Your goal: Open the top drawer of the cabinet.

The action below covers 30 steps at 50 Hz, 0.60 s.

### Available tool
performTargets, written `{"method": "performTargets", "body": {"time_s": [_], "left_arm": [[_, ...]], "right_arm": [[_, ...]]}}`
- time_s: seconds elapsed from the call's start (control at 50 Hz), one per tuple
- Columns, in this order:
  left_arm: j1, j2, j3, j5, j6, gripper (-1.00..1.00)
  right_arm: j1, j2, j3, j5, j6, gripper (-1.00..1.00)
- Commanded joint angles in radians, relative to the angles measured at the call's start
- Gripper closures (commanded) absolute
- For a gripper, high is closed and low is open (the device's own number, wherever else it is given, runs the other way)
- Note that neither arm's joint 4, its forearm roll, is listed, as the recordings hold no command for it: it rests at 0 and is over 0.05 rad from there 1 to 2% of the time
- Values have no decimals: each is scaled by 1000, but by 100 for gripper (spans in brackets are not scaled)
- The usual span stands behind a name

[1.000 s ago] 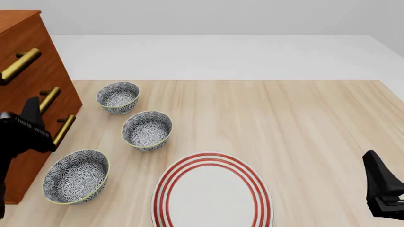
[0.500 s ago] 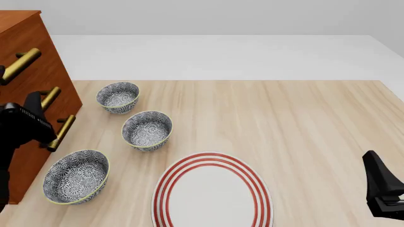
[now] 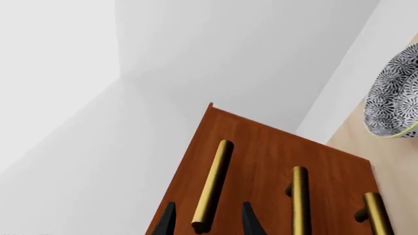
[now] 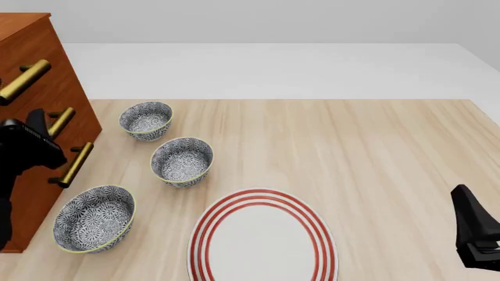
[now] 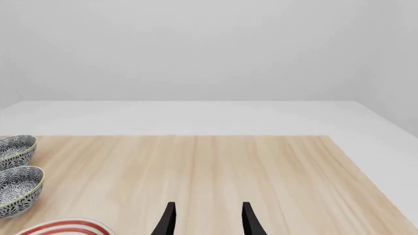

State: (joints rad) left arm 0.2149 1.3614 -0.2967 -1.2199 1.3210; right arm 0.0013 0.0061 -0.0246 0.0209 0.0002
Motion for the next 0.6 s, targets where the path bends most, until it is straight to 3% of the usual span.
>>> {"method": "performTargets", "body": {"time_s": [0.02, 0.52, 0.56, 0.58, 0.6], "left_arm": [[21, 18, -18, 0, -1, -100], [42, 28, -17, 0, 7, -100], [24, 22, -1, 0, 35, -100], [24, 6, -3, 0, 58, 100], [23, 4, 1, 0, 46, 100]], "right_arm": [[5, -6, -58, 62, 1, -100], [5, -6, -58, 63, 1, -100], [5, -6, -58, 63, 1, -100], [5, -6, -59, 64, 1, -100], [5, -6, -60, 64, 0, -100]]}}
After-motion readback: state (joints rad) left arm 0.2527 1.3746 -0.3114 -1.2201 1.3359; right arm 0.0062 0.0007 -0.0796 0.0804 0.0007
